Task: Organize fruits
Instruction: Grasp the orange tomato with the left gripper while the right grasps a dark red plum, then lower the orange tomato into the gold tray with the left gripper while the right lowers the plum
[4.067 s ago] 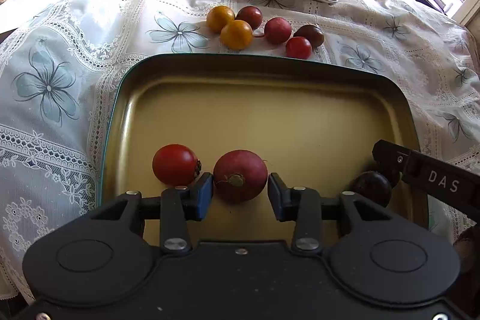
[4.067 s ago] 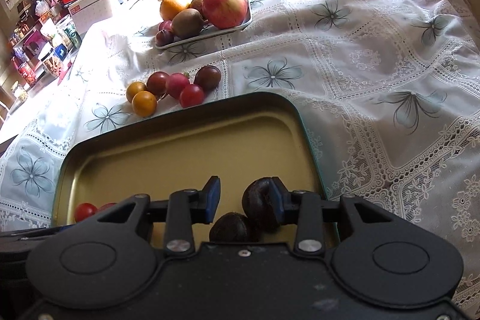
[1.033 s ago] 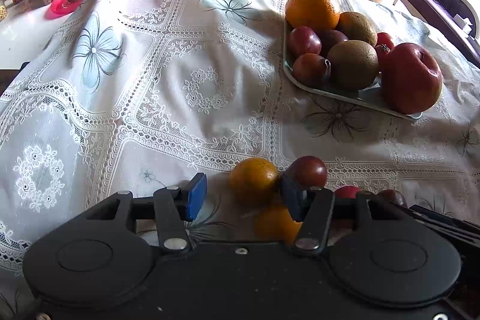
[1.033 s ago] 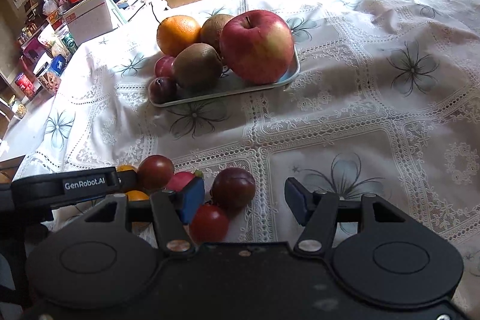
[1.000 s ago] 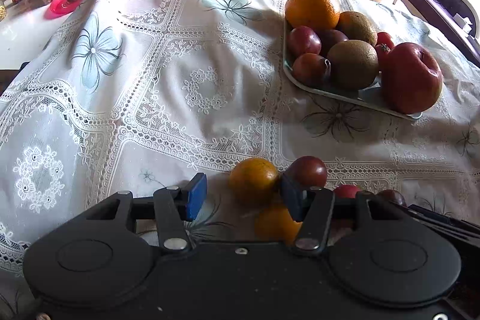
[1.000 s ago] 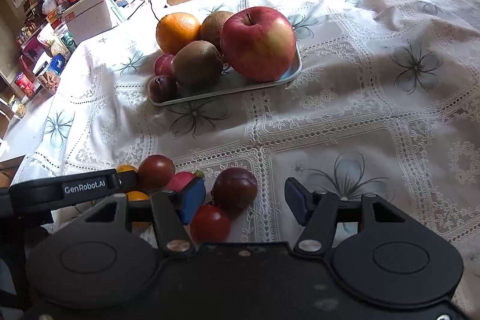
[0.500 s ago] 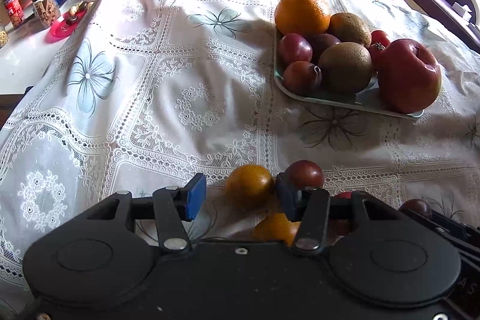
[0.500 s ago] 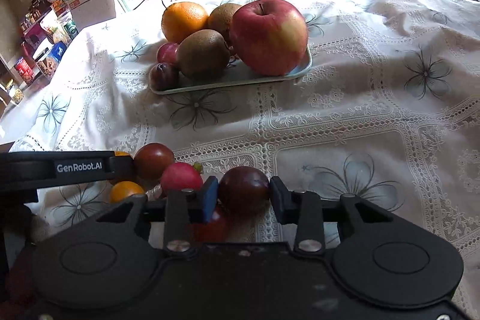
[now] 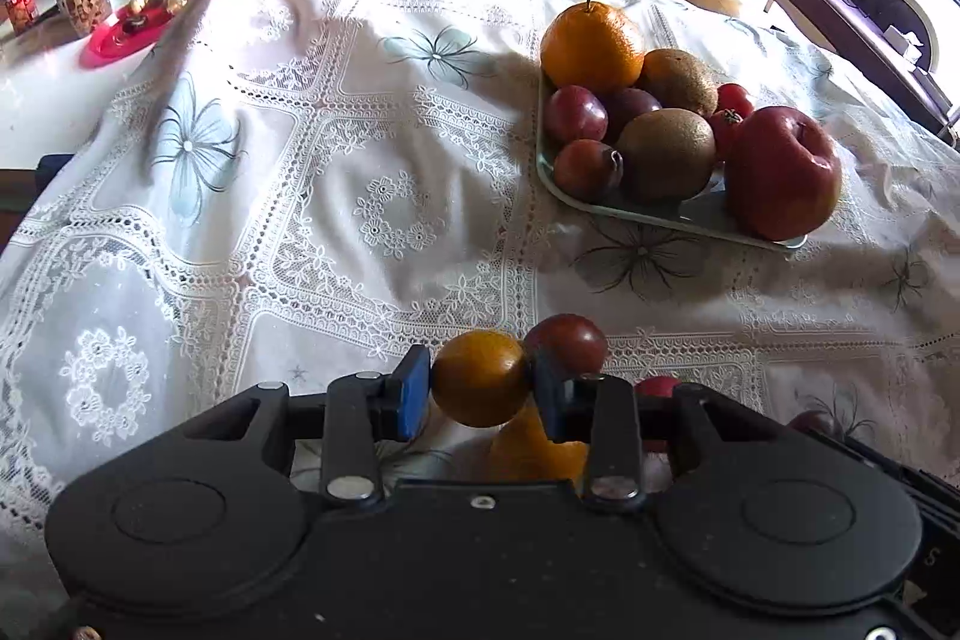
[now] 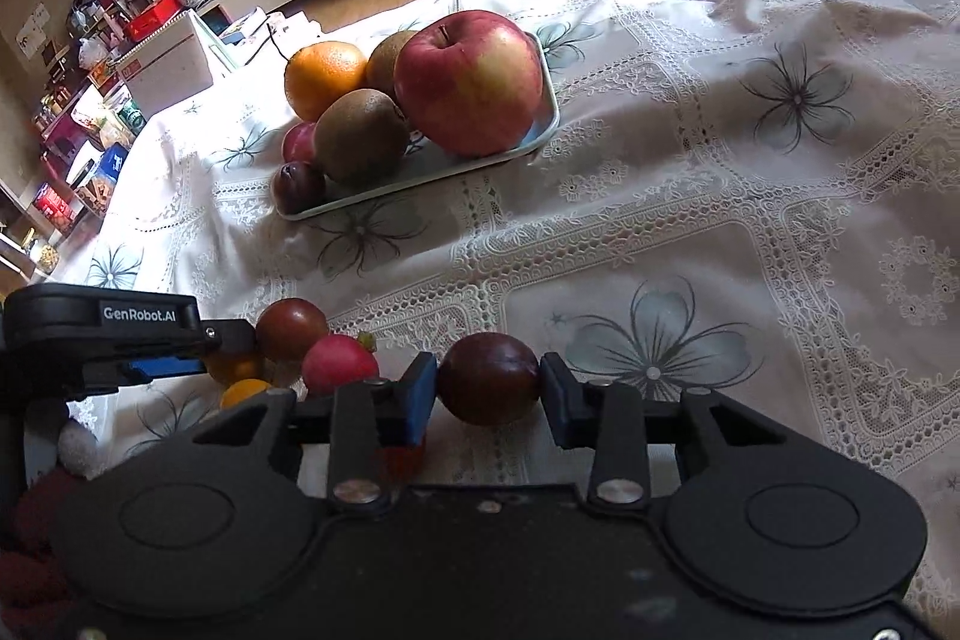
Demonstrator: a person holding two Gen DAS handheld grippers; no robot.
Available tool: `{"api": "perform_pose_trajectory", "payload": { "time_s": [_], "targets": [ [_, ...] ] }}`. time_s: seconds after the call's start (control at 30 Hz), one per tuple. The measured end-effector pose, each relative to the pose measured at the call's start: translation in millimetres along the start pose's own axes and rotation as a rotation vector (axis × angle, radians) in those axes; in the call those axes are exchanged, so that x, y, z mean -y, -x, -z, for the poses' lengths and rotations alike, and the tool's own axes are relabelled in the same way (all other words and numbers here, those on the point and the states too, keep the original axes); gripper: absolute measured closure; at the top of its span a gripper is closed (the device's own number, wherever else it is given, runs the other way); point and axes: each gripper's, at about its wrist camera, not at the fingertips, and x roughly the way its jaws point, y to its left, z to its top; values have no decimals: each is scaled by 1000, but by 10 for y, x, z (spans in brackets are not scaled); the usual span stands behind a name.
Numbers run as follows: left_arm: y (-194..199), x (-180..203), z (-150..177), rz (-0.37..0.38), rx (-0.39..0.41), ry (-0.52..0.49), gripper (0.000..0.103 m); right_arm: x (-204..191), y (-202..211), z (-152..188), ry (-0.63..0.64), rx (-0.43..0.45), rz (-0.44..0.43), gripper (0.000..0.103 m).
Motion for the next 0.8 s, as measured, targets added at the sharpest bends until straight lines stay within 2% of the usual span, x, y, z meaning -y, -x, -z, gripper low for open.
{"api": "perform_pose_trajectory", "payload": {
  "time_s": [0.17, 0.37, 0.47, 0.57, 0.7, 0.8],
  "targets": [
    [355, -38, 214, 0, 39, -4, 58, 42, 164, 43, -5, 42, -7, 64],
    [648, -123, 556, 9, 35, 16, 58, 71, 403, 168, 16, 103, 17, 64],
    [823, -124, 711, 3, 68, 12, 58, 63, 522, 243, 37, 132, 35, 64],
    [960, -133, 799, 37, 84, 21, 58, 54, 651, 345, 57, 153, 26, 64],
    [1154, -86, 942, 19, 133, 8, 59, 53, 823, 508, 77, 178, -1, 64],
    [1208, -69, 1028, 19, 134, 0, 59, 63, 944, 633, 87, 202, -7, 64]
  ]
}}
